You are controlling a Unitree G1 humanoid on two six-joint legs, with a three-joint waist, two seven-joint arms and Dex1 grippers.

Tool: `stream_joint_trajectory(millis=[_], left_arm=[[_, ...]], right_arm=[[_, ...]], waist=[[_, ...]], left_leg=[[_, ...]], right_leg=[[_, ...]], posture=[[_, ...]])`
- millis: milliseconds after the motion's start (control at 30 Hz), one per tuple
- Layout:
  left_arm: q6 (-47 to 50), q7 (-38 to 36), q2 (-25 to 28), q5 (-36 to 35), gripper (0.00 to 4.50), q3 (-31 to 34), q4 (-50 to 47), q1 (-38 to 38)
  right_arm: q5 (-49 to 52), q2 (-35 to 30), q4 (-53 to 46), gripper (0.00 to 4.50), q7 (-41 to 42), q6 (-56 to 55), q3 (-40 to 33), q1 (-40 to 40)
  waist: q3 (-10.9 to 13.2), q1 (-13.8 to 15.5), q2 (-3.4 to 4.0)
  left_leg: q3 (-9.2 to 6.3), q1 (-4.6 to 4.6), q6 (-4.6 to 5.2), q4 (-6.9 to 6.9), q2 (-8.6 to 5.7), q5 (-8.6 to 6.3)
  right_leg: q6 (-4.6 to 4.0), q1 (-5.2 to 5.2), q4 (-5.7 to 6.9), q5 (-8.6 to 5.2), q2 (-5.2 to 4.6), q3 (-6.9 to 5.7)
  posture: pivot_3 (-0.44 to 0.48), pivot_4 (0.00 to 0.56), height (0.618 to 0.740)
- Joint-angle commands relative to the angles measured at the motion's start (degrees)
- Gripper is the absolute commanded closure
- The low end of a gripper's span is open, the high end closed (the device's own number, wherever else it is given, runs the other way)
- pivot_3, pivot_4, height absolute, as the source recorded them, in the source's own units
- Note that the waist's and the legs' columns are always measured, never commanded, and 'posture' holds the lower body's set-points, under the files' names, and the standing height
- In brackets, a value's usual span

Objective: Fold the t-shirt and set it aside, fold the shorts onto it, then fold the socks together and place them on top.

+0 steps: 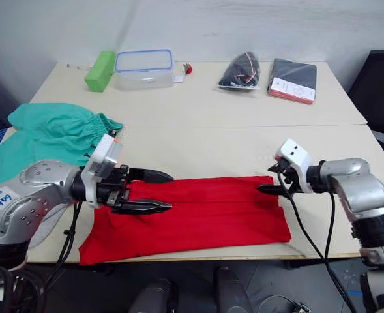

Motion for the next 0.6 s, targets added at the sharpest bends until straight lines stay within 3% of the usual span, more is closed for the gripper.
stream_joint_trajectory(millis=[33, 233, 267, 367, 600], left_arm=[[-2.15, -0.85, 0.99, 2.04, 0.02, -0.38, 0.02, -0.43], [-3.51, 0.98, 1.5, 3.75, 0.02, 0.51, -1.61, 1.36], [-3.7, 1.2, 1.48, 4.0, 0.0, 0.54, -1.59, 1.48], [-4.46, 1.53, 1.6, 4.96, 0.0, 0.44, -1.29, 1.53], [-5.31, 1.67, 1.72, 5.92, 0.0, 0.72, -0.97, 1.18]], right_arm=[[-0.82, 1.93, 2.18, 0.0, 0.48, 0.29, 0.61, -3.02], [-4.65, 2.79, 6.88, 0.0, 1.69, -1.79, 3.17, -4.52], [-5.07, 2.74, 7.11, 0.18, 2.16, -2.28, 3.48, -4.51], [-6.04, 2.95, 7.17, 0.94, 3.25, -3.34, 4.19, -4.38], [-7.77, 3.6, 6.25, 3.39, 4.14, -5.5, 4.96, -3.76]], waist=[[0.01, 0.02, 0.02], [0.02, 0.47, 0.02], [0.02, 0.47, 0.02], [0.02, 0.49, 0.02], [0.02, 0.4, 0.02]], left_leg=[[0.01, -0.01, 0.0, 0.0, -0.01, 0.0], [-0.02, -0.07, 0.07, 0.01, -0.02, -0.04], [-0.03, -0.07, 0.07, 0.01, -0.02, -0.04], [-0.05, -0.06, 0.07, 0.04, -0.03, -0.04], [-0.11, -0.06, 0.05, 0.03, -0.01, -0.06]], right_leg=[[0.01, -0.01, 0.0, 0.0, -0.02, 0.0], [0.01, -0.03, -0.09, 0.01, -0.15, 0.02], [0.01, -0.02, -0.1, 0.01, -0.15, 0.02], [0.01, 0.01, -0.09, 0.01, -0.16, 0.03], [0.01, 0.01, -0.09, 0.01, -0.13, 0.02]], posture=[[0.0, 0.15, 0.74], [0.0, 0.15, 0.74], [0.0, 0.15, 0.74], [0.0, 0.15, 0.74], [0.0, 0.15, 0.74]])
